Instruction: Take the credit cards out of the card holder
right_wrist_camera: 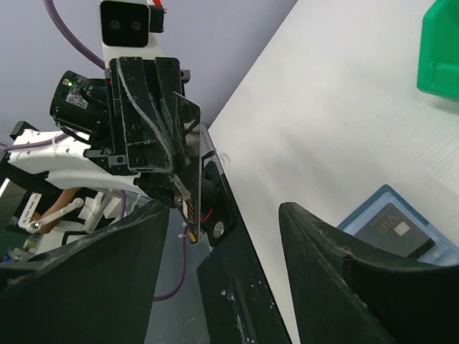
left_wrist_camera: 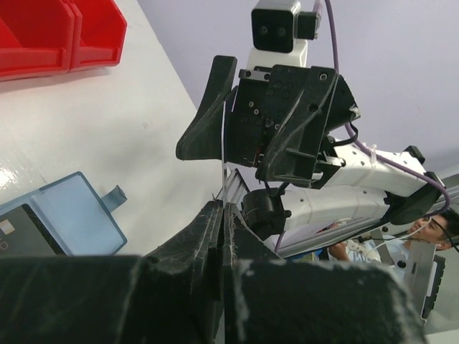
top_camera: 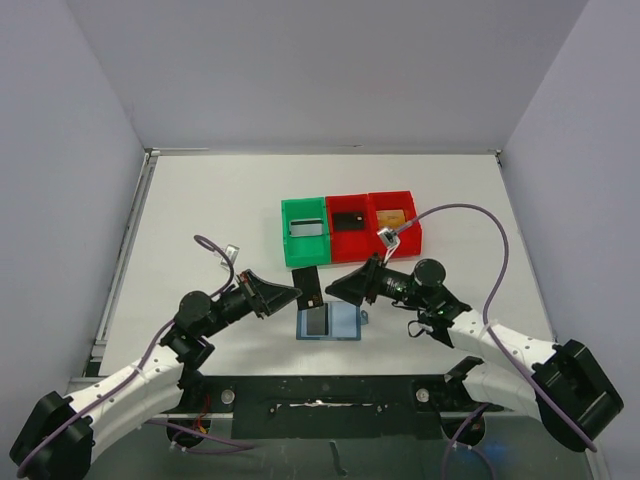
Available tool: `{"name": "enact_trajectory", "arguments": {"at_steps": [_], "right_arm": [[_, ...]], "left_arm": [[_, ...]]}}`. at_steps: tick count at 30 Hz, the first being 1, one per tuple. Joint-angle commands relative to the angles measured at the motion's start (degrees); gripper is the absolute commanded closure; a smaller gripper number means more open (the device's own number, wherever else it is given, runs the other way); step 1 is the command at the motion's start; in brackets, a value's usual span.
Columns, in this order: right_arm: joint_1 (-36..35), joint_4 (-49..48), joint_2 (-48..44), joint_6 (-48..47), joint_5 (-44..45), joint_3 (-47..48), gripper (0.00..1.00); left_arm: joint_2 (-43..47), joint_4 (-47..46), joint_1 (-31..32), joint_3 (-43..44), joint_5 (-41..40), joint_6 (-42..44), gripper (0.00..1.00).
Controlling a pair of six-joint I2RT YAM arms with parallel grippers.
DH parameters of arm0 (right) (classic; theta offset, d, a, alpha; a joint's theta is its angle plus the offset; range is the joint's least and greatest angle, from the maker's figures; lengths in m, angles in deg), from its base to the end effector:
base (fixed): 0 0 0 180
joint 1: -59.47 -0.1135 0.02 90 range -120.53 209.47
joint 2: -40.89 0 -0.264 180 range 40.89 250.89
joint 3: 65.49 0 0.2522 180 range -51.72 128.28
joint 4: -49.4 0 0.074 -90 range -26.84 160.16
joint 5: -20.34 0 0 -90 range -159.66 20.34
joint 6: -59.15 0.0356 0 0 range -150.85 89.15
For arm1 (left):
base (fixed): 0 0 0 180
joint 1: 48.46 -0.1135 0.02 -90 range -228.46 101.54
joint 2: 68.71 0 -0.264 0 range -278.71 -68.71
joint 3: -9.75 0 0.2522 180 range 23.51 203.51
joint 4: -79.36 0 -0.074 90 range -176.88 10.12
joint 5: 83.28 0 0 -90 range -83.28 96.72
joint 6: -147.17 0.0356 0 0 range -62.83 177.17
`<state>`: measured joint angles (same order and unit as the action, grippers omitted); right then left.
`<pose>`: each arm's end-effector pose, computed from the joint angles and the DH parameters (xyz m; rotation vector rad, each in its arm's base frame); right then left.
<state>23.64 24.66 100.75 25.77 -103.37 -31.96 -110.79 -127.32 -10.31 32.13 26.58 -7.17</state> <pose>0.1644 0.1431 0.2271 -0.1981 1.8773 1.6512 0.1248 -0.1134 0.2185 -0.0567 1.7043 -1.6573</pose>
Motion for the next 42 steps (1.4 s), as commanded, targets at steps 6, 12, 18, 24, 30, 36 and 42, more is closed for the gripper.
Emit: {"name": "enact_trajectory", "arguments": {"at_steps": [6,12,18,24,30,36,42], "right_arm": [[-4.79,-10.02,7.93,3.15,-4.38,8.05,0.45],[-4.63,-13.7,9.92,6.04,-4.62,6.94,0.62],[-3.62,-14.57,10.02,6.98,-7.52,6.36,0.82],[-2.69,-16.78,9.09,8.44,-8.49,5.02,1.0],[-2.26,-14.66,7.36,6.2,-9.85,5.63,1.0],[-1.08,5.99,-1.03,-6.86,-4.32,8.76,1.0],[-1.95,26.93,-13.46,-24.94,20.7,12.54,1.0]], "left_arm": [[-2.78,-7.34,0.52,1.74,3.06,-0.31,1.0],[-2.76,-8.16,0.66,1.5,3.17,-0.52,1.0],[-2.03,-8.31,0.73,1.2,3.39,-0.49,1.0],[-2.36,-8.24,0.72,1.44,4.13,-0.42,1.0],[-1.47,-4.62,0.74,2.2,3.57,-0.24,0.62],[2.88,16.61,0.61,7.59,-1.08,7.62,0.33],[8.69,43.86,0.48,12.61,-17.05,13.63,0.32]]}}
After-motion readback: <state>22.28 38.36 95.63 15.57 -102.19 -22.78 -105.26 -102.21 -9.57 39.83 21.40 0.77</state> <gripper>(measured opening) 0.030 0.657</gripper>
